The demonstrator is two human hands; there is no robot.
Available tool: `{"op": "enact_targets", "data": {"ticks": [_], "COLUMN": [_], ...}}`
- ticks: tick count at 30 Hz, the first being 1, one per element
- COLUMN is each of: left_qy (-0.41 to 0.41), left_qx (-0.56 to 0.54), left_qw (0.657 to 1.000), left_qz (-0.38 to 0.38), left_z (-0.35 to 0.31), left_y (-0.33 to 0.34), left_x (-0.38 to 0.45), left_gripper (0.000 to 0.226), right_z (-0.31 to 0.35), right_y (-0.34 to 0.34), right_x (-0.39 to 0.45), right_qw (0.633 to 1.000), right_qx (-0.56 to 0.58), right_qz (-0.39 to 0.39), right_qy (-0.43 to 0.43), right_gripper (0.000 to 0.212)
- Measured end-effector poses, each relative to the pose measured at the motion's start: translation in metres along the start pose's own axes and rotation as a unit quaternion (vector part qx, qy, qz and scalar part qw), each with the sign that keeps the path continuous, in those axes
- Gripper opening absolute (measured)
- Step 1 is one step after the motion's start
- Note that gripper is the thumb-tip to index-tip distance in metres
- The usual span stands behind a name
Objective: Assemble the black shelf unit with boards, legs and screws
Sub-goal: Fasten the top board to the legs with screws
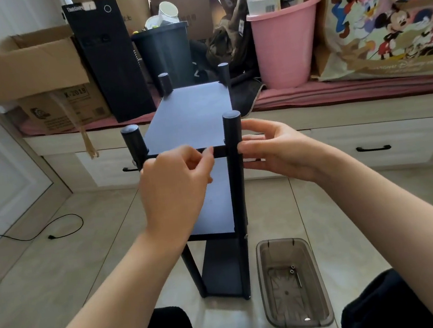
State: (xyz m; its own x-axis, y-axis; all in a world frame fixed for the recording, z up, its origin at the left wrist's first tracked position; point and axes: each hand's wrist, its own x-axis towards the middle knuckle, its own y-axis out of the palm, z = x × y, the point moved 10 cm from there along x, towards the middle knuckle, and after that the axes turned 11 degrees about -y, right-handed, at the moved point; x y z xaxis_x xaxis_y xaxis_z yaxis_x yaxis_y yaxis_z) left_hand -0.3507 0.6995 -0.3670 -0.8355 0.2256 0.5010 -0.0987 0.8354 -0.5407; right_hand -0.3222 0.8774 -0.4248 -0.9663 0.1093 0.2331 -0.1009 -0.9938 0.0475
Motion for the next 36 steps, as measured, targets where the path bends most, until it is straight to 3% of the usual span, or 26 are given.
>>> {"op": "enact_targets", "data": {"ticks": [1,3,6,10,12,15,23,28,33,36], "left_qy": [0.048,0.098,0.103,0.092,0.081,0.079,0.095,0.124,0.147,0.162], "left_qx": [0.002,0.024,0.099,0.085,0.078,0.084,0.151,0.17,0.137,0.129], "left_qw": [0.998,0.993,0.99,0.992,0.993,0.993,0.983,0.977,0.979,0.978], "left_qz": [-0.042,-0.058,0.0,0.021,0.028,0.031,0.051,0.041,0.017,-0.001], "left_z": [-0.013,-0.027,-0.029,-0.03,-0.029,-0.028,-0.027,-0.027,-0.025,-0.026], "left_y": [-0.009,-0.007,0.021,0.034,0.038,0.041,0.044,0.042,0.039,0.038], "left_x": [-0.002,-0.004,-0.002,0.004,0.007,0.006,0.002,-0.004,-0.008,-0.008], "left_gripper": [0.025,0.022,0.058,0.059,0.051,0.044,0.057,0.066,0.059,0.057], "right_z": [0.0,-0.002,-0.003,-0.007,-0.012,-0.022,-0.021,-0.02,-0.027,-0.022], "right_y": [-0.001,-0.002,-0.002,-0.005,-0.004,-0.01,-0.002,-0.006,-0.013,-0.051], "right_x": [0.001,0.004,0.006,0.009,0.011,0.018,0.028,0.022,0.019,0.04], "right_qw": [1.0,0.999,0.995,0.989,0.99,0.989,0.993,0.996,0.992,0.981], "right_qx": [0.006,0.039,0.095,0.136,0.124,0.089,0.048,0.015,-0.022,-0.031], "right_qz": [-0.001,0.008,0.023,0.003,-0.005,-0.078,-0.09,-0.072,-0.052,-0.143], "right_qy": [0.001,0.007,0.019,0.05,0.075,0.09,0.051,0.043,0.112,0.125], "right_gripper": [0.055,0.06,0.072,0.073,0.058,0.044,0.022,0.022,0.033,0.037]}}
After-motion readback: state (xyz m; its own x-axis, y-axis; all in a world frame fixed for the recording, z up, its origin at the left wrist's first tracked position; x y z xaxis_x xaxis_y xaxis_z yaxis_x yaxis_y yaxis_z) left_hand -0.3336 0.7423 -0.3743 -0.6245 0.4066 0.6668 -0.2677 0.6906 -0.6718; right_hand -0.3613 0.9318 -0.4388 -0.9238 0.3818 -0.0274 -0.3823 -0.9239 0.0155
